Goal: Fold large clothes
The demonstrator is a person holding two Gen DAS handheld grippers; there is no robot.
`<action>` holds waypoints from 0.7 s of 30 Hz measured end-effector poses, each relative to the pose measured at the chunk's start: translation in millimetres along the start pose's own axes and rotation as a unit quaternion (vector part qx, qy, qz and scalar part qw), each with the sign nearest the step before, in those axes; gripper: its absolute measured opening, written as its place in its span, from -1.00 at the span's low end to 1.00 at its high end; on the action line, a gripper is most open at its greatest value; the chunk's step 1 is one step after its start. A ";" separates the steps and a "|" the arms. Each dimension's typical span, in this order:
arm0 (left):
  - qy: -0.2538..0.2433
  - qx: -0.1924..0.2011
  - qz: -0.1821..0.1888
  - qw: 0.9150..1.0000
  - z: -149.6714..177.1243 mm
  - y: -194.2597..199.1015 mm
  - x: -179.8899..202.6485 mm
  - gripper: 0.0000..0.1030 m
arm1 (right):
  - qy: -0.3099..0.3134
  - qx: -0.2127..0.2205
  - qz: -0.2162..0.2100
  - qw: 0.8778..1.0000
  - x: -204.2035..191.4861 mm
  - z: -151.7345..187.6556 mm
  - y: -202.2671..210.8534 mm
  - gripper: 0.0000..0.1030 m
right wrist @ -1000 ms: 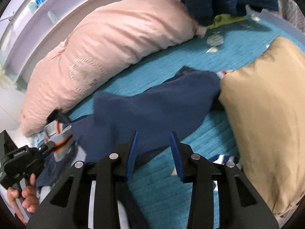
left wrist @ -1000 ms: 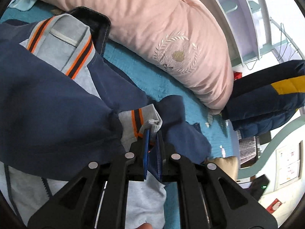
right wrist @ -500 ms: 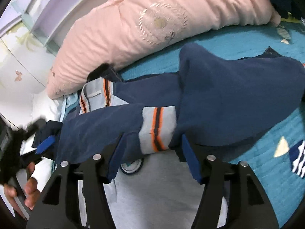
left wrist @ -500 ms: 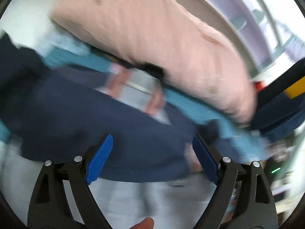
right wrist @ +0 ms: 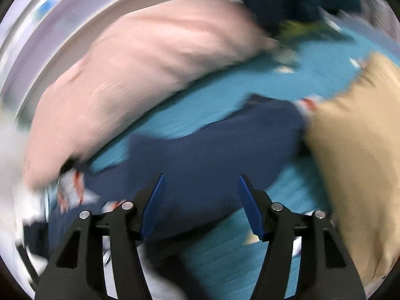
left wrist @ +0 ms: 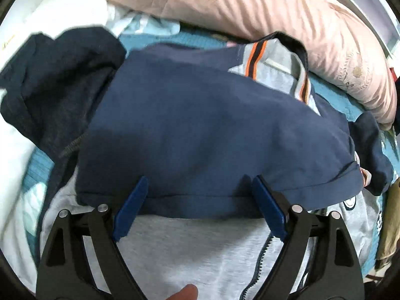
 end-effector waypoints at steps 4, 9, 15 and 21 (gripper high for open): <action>-0.014 0.029 0.002 0.999 -4.8 15.1 14.4 0.67 | -0.068 -0.032 0.038 0.996 59.9 -3.3 -20.4 0.12; -0.020 0.036 0.007 0.999 -7.2 27.0 25.5 0.67 | -0.063 -0.041 0.071 0.995 76.8 -8.4 -50.2 0.09; -0.016 0.032 0.008 0.999 -9.3 31.7 23.8 0.67 | -0.046 -0.038 0.089 0.994 75.2 -18.1 -70.5 -0.78; -0.004 0.033 0.009 0.999 -14.5 36.8 9.1 0.68 | 0.005 0.066 0.071 0.995 36.0 -34.5 -11.3 -0.89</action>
Point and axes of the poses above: each gripper's, at about its wrist camera, not at the fingertips, and y roughly against the way its jaws point, x to its right, z to its underside, the point moved 7 cm from there along -y, roughly the way its jaws point, and after that the axes turned 11 degrees about y, right-handed, at the moved point
